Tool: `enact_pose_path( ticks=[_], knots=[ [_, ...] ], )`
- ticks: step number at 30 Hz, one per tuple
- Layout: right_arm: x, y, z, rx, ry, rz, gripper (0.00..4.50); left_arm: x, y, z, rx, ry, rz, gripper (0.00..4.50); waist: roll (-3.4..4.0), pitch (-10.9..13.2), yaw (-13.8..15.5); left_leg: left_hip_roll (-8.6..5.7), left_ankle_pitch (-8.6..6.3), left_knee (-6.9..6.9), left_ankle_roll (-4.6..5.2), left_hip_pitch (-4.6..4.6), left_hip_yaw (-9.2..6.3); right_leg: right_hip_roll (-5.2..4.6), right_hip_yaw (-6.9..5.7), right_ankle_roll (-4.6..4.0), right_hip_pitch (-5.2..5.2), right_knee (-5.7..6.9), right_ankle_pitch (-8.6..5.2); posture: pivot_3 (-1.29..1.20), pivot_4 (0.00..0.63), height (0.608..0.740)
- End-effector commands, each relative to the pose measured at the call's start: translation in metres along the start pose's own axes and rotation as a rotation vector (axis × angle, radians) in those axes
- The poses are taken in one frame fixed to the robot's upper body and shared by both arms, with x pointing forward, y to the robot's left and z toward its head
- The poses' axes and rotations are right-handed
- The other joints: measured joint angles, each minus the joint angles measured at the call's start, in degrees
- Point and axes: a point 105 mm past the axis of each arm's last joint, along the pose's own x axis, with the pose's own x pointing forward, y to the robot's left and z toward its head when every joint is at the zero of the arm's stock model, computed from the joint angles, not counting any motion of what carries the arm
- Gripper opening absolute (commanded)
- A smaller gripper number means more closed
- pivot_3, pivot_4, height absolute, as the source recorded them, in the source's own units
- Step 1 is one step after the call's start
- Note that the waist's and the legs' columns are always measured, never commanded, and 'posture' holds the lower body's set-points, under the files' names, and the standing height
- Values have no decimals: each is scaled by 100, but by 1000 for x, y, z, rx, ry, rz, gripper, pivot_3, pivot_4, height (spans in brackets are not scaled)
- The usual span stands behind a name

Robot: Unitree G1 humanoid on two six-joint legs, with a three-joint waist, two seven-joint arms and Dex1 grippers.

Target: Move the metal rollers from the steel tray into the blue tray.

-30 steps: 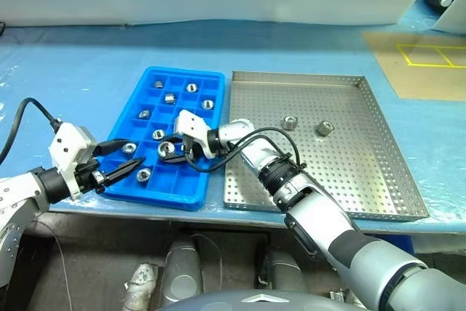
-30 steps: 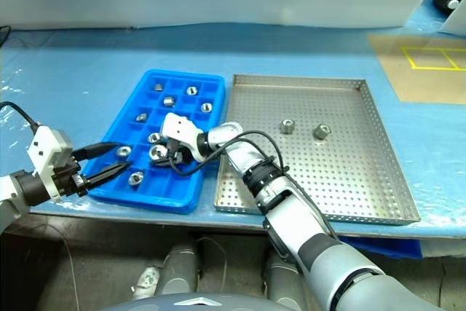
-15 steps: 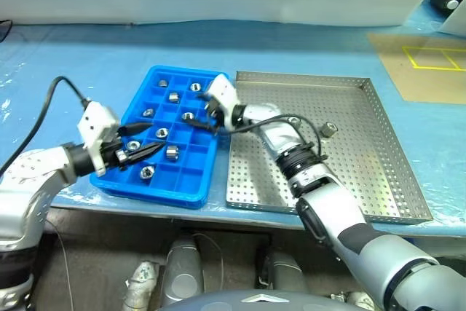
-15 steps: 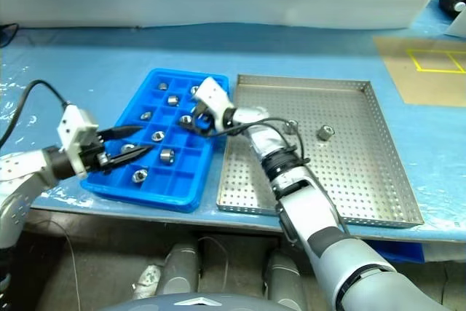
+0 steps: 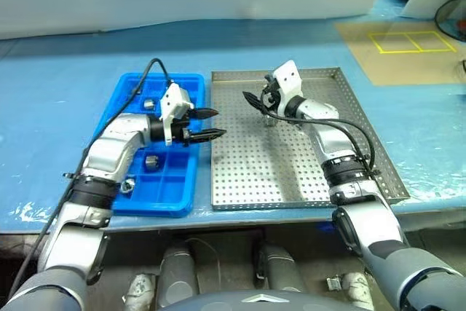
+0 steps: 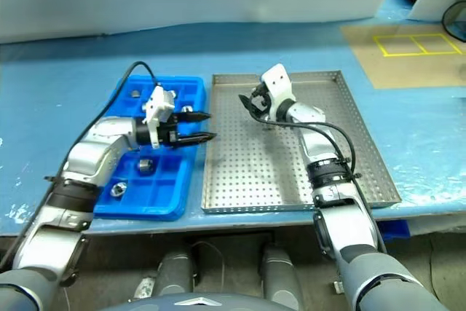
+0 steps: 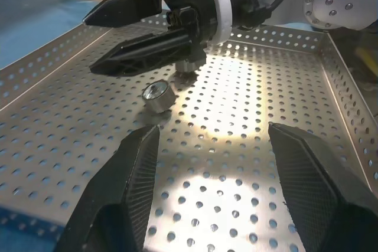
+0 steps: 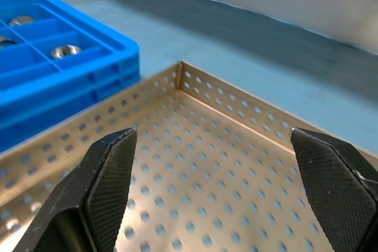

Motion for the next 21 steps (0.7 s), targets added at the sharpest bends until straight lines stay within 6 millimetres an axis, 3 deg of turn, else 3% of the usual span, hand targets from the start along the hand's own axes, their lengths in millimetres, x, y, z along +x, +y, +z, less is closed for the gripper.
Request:
enact_pose_path(
  ticks=[1, 6, 10, 21],
  knots=[
    [-8, -3, 17, -21, -50, -34, 4290, 8, 2, 7, 45, -11, -44, 3116, 0, 0, -53, -1, -2, 2, 3, 2, 2, 0, 1, 0, 2, 1, 0, -352, 150, 740],
    [-12, 1, 7, -9, -23, -57, 4290, 19, 9, 6, 6, -41, -58, 3116, 0, 0, -120, 0, -14, 18, 24, 18, 4, -1, 8, -2, 21, 4, 2, -365, 150, 740],
    [-10, 8, 2, -3, -9, -39, 4290, 23, 13, -6, -11, -16, -42, 3116, 0, 0, -140, -1, -23, 35, 38, 26, 5, -3, 9, -2, 38, 3, 2, -359, 150, 740],
    [-5, 19, -21, -3, 62, -6, 4290, 16, 14, -21, 13, 11, 15, 3116, 0, 1, -138, 1, -29, 37, 47, 23, 5, -4, 6, -2, 40, -2, 2, -323, 150, 740]
  ],
)
